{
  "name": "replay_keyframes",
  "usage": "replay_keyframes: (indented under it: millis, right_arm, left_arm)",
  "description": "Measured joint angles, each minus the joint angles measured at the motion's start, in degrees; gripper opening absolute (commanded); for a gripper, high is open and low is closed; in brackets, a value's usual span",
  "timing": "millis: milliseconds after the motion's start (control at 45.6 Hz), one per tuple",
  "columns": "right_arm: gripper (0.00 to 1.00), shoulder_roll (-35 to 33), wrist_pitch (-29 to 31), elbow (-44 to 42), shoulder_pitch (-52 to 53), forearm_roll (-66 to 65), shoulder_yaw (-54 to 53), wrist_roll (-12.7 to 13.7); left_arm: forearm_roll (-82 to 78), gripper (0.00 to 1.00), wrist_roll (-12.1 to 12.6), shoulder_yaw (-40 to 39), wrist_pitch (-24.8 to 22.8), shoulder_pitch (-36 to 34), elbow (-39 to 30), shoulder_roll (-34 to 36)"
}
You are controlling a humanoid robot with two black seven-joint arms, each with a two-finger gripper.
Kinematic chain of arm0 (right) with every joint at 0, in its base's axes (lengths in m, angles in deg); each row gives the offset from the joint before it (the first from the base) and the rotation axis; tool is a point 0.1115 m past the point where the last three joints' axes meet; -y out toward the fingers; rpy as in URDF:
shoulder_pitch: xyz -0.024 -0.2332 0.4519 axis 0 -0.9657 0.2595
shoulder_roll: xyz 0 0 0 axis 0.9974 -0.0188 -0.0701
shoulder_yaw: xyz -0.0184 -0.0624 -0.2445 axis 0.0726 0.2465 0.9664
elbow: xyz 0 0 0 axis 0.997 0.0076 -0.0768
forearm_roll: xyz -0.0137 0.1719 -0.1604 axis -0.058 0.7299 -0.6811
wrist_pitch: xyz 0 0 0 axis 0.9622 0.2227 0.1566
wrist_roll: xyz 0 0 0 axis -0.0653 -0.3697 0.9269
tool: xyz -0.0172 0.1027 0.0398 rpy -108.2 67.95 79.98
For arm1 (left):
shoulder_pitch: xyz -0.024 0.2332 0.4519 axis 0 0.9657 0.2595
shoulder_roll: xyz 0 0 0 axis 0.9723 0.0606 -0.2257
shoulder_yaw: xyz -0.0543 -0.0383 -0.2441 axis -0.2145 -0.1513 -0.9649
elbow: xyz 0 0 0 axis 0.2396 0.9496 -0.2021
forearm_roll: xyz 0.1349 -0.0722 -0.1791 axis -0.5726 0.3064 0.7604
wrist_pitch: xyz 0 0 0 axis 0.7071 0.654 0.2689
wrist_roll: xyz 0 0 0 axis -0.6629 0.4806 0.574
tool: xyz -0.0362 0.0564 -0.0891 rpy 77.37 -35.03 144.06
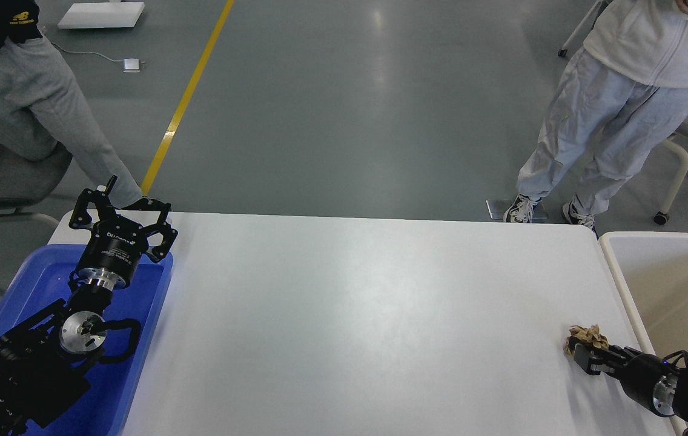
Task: Tidy desktop
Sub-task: 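Lift the crumpled paper with the right gripper toward the white bin, then release the paper into the white bin with the right gripper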
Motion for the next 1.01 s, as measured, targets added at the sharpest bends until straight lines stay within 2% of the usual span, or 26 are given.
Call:
replay_keyframes:
  millis: [175, 614, 1009]
  right_arm:
    - [0.00, -2.85, 1.76, 4.50, 2.14, 6.42, 0.24, -1.46]
    - [0.00, -21.06, 11.32, 27.01, 14.54, 17.24, 0.35, -1.33]
    - [0.00, -35.78, 24.28, 34.79, 28.26, 19.05, 0.31, -1.15]
  left_arm:
    - [0.01, 1.00, 0.00, 0.00, 0.00, 0.00, 0.00, 0.02]
    - [0.00, 1.00, 0.00, 0.00, -0.01, 0.01, 0.01, 0.01]
    - [-0.01, 1.00, 0.00, 0.00, -0.01, 0.01, 0.00, 0.01]
